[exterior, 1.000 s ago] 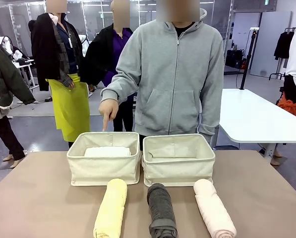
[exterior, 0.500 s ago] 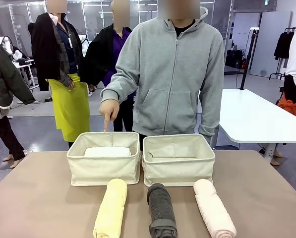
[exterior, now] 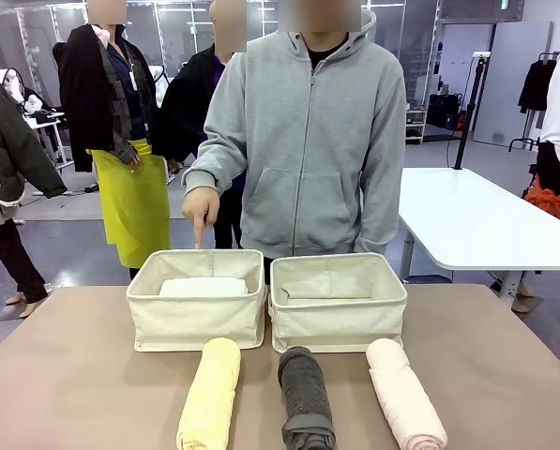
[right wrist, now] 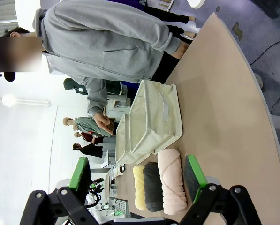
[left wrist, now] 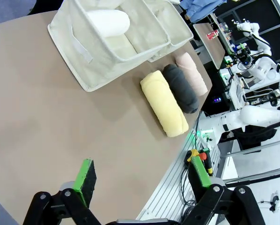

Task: Divide the towels into two baskets.
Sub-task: Pick up one hotel-folded towel from the bottom of the table and place it in the Fabric basket indicated by the person.

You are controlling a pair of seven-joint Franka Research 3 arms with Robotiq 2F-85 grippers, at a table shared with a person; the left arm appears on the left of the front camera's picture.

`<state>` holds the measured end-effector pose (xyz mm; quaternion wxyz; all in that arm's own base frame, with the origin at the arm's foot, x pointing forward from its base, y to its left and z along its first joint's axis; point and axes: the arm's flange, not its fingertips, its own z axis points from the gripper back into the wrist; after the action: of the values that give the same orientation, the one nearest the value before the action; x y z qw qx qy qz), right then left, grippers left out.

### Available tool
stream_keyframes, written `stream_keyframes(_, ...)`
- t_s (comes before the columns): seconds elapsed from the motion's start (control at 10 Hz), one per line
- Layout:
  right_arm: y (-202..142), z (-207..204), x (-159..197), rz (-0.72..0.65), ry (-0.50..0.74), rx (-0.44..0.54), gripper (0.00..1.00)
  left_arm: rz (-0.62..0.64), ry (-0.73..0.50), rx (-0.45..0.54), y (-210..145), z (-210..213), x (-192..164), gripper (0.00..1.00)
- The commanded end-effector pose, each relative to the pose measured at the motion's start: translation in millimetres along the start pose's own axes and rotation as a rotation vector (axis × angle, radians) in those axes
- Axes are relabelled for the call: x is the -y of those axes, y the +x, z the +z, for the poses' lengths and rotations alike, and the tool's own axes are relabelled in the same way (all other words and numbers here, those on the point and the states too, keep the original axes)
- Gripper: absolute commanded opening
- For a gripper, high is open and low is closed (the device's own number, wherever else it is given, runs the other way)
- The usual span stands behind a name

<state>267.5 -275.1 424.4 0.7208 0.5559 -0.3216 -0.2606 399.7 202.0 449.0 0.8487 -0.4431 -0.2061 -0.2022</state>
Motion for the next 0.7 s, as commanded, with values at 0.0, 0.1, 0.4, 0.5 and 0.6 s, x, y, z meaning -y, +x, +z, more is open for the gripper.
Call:
stream_keyframes(0.0, -1.1, 1.2, -1.6, 0.007, 0.02, 0.008, 1.0, -0.003, 0.006, 0.008, 0.8, 4.2, 1.2, 1.0)
stream_keyframes(0.1, -1.1, 1.2, -1.6, 0.007, 0.02, 0.008, 1.0, 0.0, 0.0, 0.0, 0.0, 0.0, 0.0, 1.0)
stream_keyframes(0.4, -1.1, 1.2, -1.6, 0.007, 0.02, 0.008, 1.0, 0.094, -0.054, -0.143, 20.8, -45.8, 49.3, 1.0)
stream_keyframes(0.5, -1.1, 1.2, -1.6, 0.007, 0.02, 0.008, 1.0, 0.132, 0.004, -0.196, 26.1, -68.6, 59.7, 1.0)
stream_keyframes(0.6, -1.1, 1.2, -1.6, 0.007, 0.02, 0.008, 1.0, 0.199, -0.008, -0.222, 29.6, -99.1, 69.8, 1.0)
